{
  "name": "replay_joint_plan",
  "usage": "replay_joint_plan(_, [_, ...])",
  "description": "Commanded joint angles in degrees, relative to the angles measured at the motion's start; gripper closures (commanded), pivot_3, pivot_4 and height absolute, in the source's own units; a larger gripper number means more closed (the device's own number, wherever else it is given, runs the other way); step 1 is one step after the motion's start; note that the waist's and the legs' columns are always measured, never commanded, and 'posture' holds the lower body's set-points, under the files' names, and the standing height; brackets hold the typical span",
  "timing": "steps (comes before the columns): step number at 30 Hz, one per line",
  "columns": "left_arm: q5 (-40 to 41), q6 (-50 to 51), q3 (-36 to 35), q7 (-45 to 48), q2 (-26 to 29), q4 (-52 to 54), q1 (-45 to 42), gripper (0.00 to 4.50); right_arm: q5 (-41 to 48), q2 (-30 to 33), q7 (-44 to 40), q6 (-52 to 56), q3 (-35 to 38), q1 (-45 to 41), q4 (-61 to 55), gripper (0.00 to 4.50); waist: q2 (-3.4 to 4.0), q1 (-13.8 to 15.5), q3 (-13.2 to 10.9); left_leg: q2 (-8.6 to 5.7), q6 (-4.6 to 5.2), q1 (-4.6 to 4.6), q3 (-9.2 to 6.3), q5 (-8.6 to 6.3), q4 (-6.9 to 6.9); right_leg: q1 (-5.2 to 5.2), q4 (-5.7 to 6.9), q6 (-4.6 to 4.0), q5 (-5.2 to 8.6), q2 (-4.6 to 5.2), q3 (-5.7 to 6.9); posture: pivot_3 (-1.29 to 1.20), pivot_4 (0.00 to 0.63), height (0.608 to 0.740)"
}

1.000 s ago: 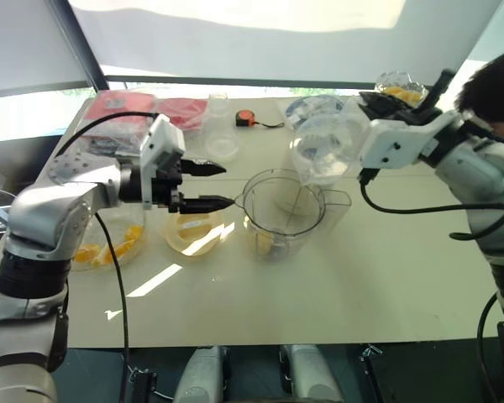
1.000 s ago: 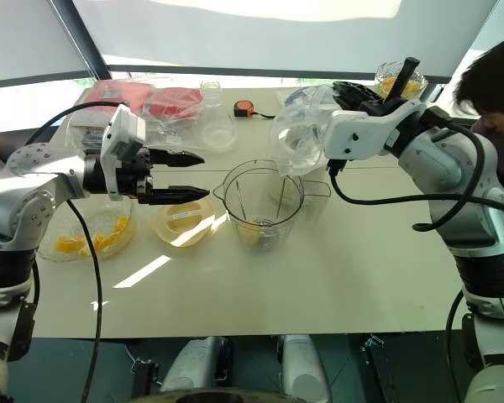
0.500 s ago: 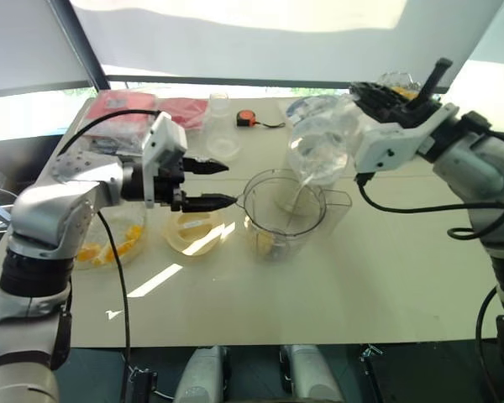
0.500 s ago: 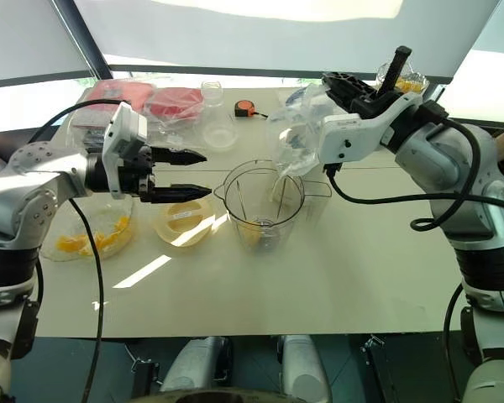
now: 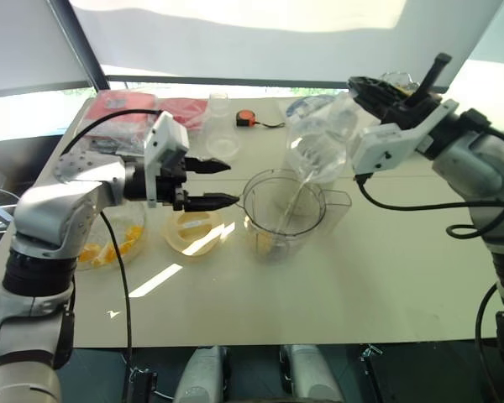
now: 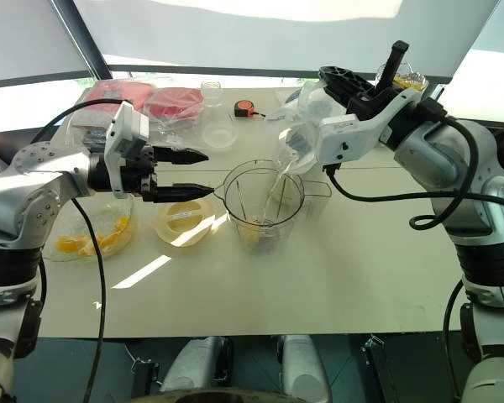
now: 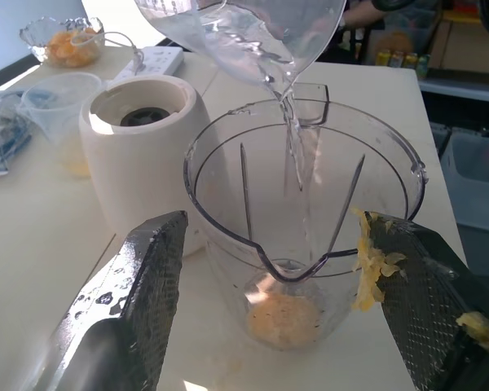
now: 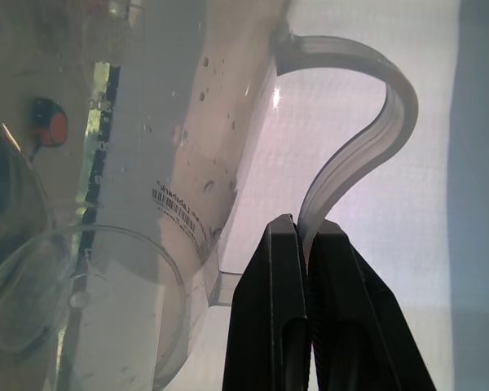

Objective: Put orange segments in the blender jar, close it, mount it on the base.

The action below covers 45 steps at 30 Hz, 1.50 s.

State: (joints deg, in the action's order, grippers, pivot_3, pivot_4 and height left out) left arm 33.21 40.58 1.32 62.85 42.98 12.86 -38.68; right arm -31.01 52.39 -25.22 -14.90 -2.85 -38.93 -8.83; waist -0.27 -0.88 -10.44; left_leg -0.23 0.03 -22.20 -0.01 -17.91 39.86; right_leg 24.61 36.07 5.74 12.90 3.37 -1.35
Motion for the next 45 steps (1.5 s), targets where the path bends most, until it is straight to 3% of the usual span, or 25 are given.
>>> replay_joint_plan(1, [0.04, -1.13, -0.70, -0.18, -0.10, 0.44, -1.47, 0.98, 5.70, -2.09, -2.12, 4.70, 3.58, 0.40, -1.87, 4.44, -0.01, 0.02, 0.00, 0.00, 0.00, 0.00, 0.00, 0.00, 0.00, 0.00, 0.00, 0.01, -0.01, 0.00, 0.00, 0.00, 0.150, 0.740])
replay_joint_plan(5, [0.48, -1.11, -1.20, -0.24, -0.73, -0.10, -1.70, 0.98, 11.40, -4.32, -5.64, 11.02, 5.35, 2.96, -4.28, 4.44, -0.01, 0.10, 0.00, 0.01, 0.00, 0.00, -0.02, 0.00, 0.01, 0.00, 0.03, 0.11, -0.07, 0.00, 0.01, 0.00, 0.150, 0.740])
replay_joint_plan(9, [-0.11, -2.08, -0.67, 0.14, -1.40, -1.56, -2.38, 0.98, 19.03, -9.96, -7.58, 25.89, 8.76, 4.09, -9.95, 4.44, 0.00, 0.12, 0.00, 0.00, 0.00, 0.00, -0.03, 0.00, 0.01, 0.00, 0.06, 0.12, -0.08, 0.01, 0.01, 0.00, 0.150, 0.740])
replay_joint_plan(16, [4.13, -0.86, -3.94, -1.92, -5.88, -3.41, -5.90, 0.98, 30.42, -22.08, -2.06, 58.72, 19.54, 1.37, -20.81, 4.44, 0.00, 0.25, 0.00, 0.01, 0.00, 0.00, -0.11, 0.00, 0.01, 0.00, 0.09, 0.13, -0.09, 0.01, 0.06, 0.00, 0.150, 0.740])
replay_joint_plan(20, [5.70, 0.01, -4.64, -2.64, -6.80, -3.65, -7.21, 0.98, 33.08, -26.35, 4.01, 67.06, 27.77, 1.63, -22.19, 4.44, 0.00, 0.25, 0.00, 0.00, 0.00, -0.02, -0.15, 0.00, 0.02, 0.00, 0.09, 0.14, -0.09, 0.04, 0.09, 0.00, 0.150, 0.740])
replay_joint_plan(24, [5.57, -0.23, -4.08, -2.58, -6.84, -3.54, -7.05, 0.98, 30.70, -29.47, 14.09, 65.53, 34.72, 3.86, -19.93, 4.44, 0.03, 0.27, 0.02, -0.05, 0.00, -0.03, -0.15, 0.00, -0.01, 0.00, 0.08, 0.14, -0.09, 0.11, 0.11, 0.00, 0.150, 0.740])
replay_joint_plan(34, [4.47, -0.23, -2.63, -3.46, -6.07, -0.02, -4.04, 0.98, 29.51, -34.96, 29.71, 46.56, 45.22, 19.43, -4.91, 4.44, 0.09, -0.09, 0.03, -0.08, -0.01, 0.00, -0.09, 0.00, -0.04, 0.00, 0.09, 0.14, -0.09, 0.12, 0.06, 0.00, 0.150, 0.740])
replay_joint_plan(40, [4.84, 0.30, -2.46, -4.92, -6.28, 2.25, -2.46, 0.98, 29.11, -36.57, 34.50, 37.59, 42.42, 24.03, 4.66, 4.44, 0.14, -0.71, 0.04, -0.07, -0.01, 0.09, 0.00, 0.00, -0.06, 0.00, 0.11, 0.14, -0.09, 0.08, -0.06, 0.00, 0.150, 0.740])
replay_joint_plan(45, [6.06, 1.28, -3.22, -6.53, -6.94, 3.33, -1.91, 0.98, 30.79, -37.86, 39.43, 32.91, 41.98, 23.12, 10.74, 4.44, 0.17, -1.41, 0.04, -0.05, -0.03, 0.12, -0.02, 0.02, -0.06, -0.03, 0.12, 0.14, -0.09, 0.06, -0.07, 0.00, 0.150, 0.740])
